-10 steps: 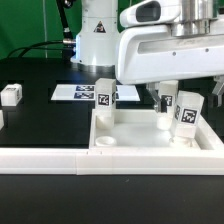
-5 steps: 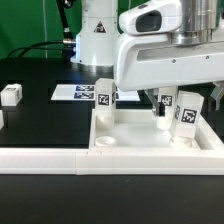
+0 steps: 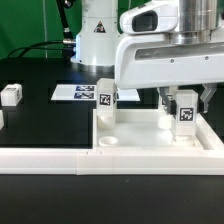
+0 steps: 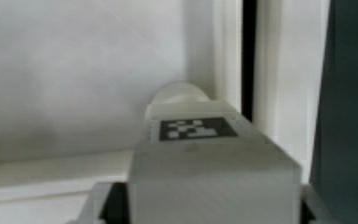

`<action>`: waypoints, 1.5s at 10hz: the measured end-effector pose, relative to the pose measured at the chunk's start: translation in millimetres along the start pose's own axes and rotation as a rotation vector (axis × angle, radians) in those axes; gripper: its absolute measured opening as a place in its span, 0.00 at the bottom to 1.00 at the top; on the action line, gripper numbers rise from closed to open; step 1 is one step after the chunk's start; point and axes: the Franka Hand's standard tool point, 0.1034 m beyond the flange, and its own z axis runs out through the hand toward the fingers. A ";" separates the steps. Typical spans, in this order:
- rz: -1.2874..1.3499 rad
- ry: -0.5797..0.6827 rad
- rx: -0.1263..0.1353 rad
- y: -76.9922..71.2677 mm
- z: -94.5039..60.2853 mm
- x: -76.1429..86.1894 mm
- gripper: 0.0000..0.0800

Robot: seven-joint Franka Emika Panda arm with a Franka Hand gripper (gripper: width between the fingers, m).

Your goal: Assemble square table

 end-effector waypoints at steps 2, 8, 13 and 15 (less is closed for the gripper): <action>0.146 -0.001 0.001 0.4 1.4 0.7 0.36; 0.994 -0.063 0.101 3.0 4.3 5.6 0.36; 1.257 -0.068 0.081 -2.6 4.5 3.2 0.37; 1.140 -0.064 0.074 -4.0 6.3 1.4 0.57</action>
Offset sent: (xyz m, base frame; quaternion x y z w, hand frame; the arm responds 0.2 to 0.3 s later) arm 0.0191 0.0015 -0.0044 0.0149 0.0024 0.2616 0.9651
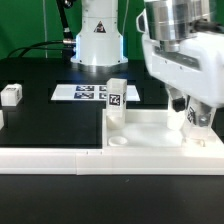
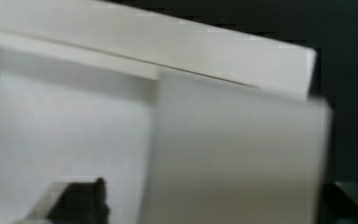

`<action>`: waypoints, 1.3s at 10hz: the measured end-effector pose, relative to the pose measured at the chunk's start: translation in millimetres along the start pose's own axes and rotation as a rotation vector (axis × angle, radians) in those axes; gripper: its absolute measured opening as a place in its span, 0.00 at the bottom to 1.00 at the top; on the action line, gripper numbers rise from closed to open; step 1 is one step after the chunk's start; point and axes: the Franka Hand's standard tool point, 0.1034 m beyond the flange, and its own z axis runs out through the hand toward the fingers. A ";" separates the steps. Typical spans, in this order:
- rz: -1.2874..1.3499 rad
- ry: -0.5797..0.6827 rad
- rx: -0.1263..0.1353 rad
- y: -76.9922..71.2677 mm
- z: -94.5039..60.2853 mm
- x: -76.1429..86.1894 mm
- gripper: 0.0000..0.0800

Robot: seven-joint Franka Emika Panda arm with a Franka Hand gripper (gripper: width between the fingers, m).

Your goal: Assemble square table

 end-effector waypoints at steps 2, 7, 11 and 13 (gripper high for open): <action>-0.472 0.035 -0.050 2.8 5.5 -13.7 0.80; -1.141 0.058 -0.122 1.8 3.0 -17.8 0.81; -1.144 0.067 -0.131 2.1 3.6 -17.9 0.46; -1.009 0.075 -0.124 2.3 3.6 -17.6 0.36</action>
Offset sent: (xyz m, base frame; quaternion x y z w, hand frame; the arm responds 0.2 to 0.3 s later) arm 0.0000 0.0000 0.0000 0.0000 0.0000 -0.2571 0.9664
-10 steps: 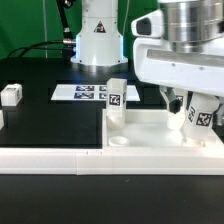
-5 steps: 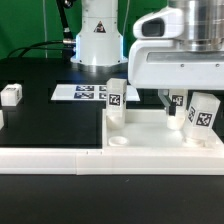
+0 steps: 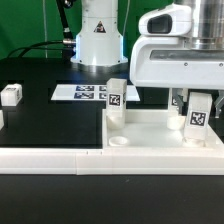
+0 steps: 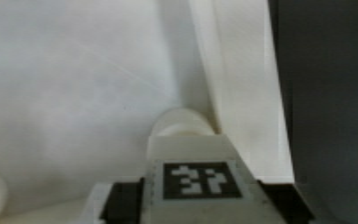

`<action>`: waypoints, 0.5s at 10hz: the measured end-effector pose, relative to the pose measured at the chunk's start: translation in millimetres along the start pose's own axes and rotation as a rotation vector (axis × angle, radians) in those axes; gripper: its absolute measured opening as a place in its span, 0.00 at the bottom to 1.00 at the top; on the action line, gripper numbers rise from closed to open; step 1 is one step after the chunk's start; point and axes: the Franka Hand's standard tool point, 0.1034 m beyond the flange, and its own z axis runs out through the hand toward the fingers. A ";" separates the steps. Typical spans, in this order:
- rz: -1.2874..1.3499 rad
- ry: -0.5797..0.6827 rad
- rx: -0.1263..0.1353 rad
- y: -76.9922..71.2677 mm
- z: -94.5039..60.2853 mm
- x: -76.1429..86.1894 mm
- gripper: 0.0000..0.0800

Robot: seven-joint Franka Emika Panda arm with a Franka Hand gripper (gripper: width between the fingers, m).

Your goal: Assemble square table

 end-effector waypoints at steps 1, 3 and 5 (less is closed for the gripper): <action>0.038 0.000 0.000 -0.1 0.0 0.0 0.36; 0.165 -0.002 0.006 -0.9 0.0 -0.3 0.36; 0.432 -0.010 0.013 -1.6 -0.1 -0.4 0.36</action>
Offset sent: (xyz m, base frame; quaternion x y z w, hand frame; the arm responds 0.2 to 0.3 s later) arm 0.0000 0.0000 0.0000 0.0000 0.0000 0.1938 0.9810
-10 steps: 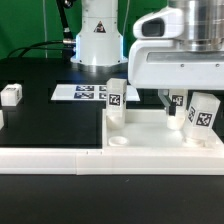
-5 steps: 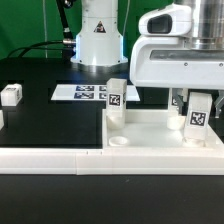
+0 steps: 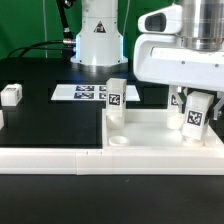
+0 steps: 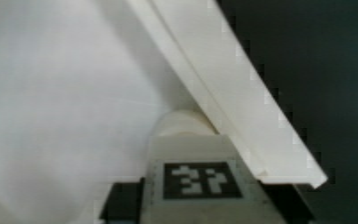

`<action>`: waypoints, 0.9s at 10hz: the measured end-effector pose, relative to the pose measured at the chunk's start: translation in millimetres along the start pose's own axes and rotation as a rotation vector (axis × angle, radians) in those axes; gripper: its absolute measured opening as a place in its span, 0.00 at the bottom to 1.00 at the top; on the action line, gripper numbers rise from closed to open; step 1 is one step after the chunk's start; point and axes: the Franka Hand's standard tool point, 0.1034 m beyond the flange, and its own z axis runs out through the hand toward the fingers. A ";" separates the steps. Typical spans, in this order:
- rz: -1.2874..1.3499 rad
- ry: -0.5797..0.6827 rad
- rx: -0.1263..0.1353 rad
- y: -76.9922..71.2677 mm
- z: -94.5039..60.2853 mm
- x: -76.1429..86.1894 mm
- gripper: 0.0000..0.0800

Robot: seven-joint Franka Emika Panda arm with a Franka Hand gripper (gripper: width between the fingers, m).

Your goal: Assemble square table

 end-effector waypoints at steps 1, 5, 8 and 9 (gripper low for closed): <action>0.161 -0.016 0.008 0.7 -0.1 0.5 0.36; 0.700 -0.085 0.087 -0.3 2.4 3.8 0.36; 0.649 -0.080 0.084 -0.6 3.2 2.0 0.59; 0.545 -0.072 0.076 -0.6 6.0 -4.1 0.74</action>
Offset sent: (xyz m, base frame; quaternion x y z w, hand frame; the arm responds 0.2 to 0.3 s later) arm 0.0057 0.0102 -0.0018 0.0735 -0.0845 0.3133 0.9430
